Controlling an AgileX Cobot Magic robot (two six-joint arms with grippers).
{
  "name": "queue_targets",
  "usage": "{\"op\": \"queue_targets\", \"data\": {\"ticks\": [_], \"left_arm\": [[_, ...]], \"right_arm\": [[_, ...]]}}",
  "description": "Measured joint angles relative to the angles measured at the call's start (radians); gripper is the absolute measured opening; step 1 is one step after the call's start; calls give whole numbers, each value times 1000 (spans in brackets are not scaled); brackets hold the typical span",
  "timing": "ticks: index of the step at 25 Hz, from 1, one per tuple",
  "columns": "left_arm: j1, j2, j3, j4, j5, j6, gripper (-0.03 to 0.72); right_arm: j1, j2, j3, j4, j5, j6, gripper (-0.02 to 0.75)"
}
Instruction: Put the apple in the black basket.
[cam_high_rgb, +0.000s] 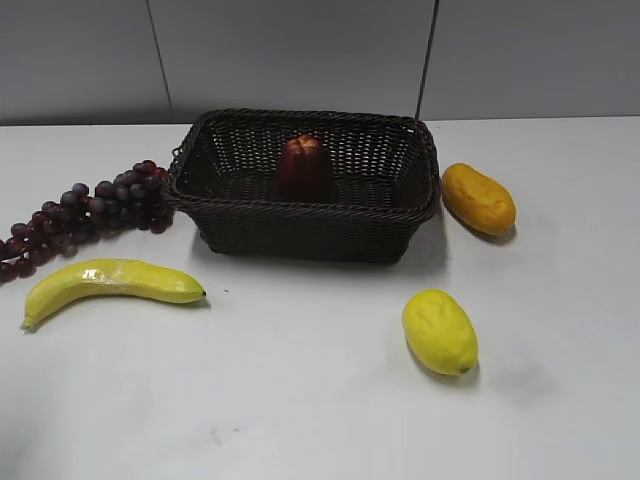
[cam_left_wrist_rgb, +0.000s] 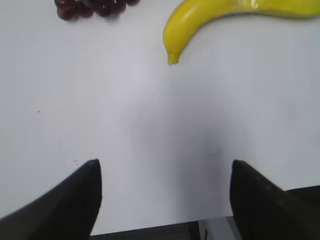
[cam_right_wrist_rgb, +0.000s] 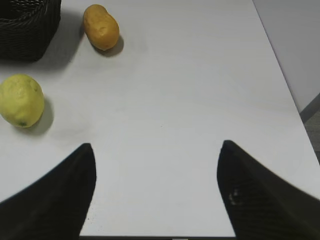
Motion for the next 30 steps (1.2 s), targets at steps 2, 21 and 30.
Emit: {"op": "queue_targets", "data": {"ticks": [2, 21, 30], "left_arm": [[0, -95, 68, 1, -50, -1, 591], [0, -756, 353, 7, -66, -31, 590], [0, -980, 359, 7, -64, -37, 590]], "right_arm": [[0, 0, 0, 0, 0, 0, 573], [0, 0, 0, 0, 0, 0, 573], [0, 0, 0, 0, 0, 0, 573]]}}
